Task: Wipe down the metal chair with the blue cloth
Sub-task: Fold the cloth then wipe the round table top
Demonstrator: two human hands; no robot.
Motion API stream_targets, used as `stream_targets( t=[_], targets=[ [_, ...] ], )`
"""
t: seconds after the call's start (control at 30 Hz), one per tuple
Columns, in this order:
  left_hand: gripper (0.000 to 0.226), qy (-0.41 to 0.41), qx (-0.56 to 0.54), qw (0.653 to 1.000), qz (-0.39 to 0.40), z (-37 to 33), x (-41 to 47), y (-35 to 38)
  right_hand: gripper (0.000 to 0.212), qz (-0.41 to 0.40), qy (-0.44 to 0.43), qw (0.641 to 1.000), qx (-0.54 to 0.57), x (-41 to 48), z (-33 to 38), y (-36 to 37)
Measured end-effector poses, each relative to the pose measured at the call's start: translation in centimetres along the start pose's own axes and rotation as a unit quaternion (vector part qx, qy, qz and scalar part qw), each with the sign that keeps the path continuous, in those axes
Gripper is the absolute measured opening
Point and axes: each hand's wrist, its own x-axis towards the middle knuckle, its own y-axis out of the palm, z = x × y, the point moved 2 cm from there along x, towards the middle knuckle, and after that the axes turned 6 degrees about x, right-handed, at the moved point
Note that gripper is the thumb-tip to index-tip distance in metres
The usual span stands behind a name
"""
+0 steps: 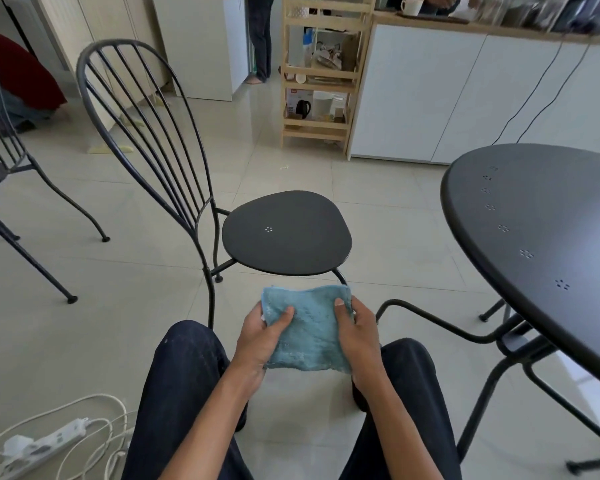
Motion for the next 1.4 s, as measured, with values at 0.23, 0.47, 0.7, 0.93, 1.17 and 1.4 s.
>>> stream_targets(
  t=[0.23,0.47,0.7,0.93,1.17,1.4],
  targets=[
    [0.020,0.232,0.128,0.964,-0.029,-8.6,0.9,7.1,0.030,-0.075,-0.193,0.969,-0.137,3.3,10.7,-5.3],
    [0.022,0.331,0.214,0.918,0.046,-16.7,1.9,18.5,0.023,-0.176,-0.218,0.933,-0.228,5.2,21.0,-15.6],
    [0.057,0.315,0.422,0.848,0.062,-16.4,3.1,29.6,0.024,-0.262,-0.096,0.913,-0.299,7.9,18.9,-26.3],
    [0.034,0.481,0.586,0.647,0.084,-14.7,2.8,34.5,0.054,-0.235,-0.155,0.794,-0.539,6.9,15.6,-29.6],
    [0.057,0.395,0.658,0.607,0.208,-11.7,5.1,35.5,0.057,-0.066,-0.027,0.814,-0.576,8.3,13.5,-29.7],
    [0.058,0.398,0.654,0.608,0.211,-12.1,6.7,35.9,0.062,-0.059,-0.008,0.809,-0.585,9.8,13.6,-29.8]
  ],
)
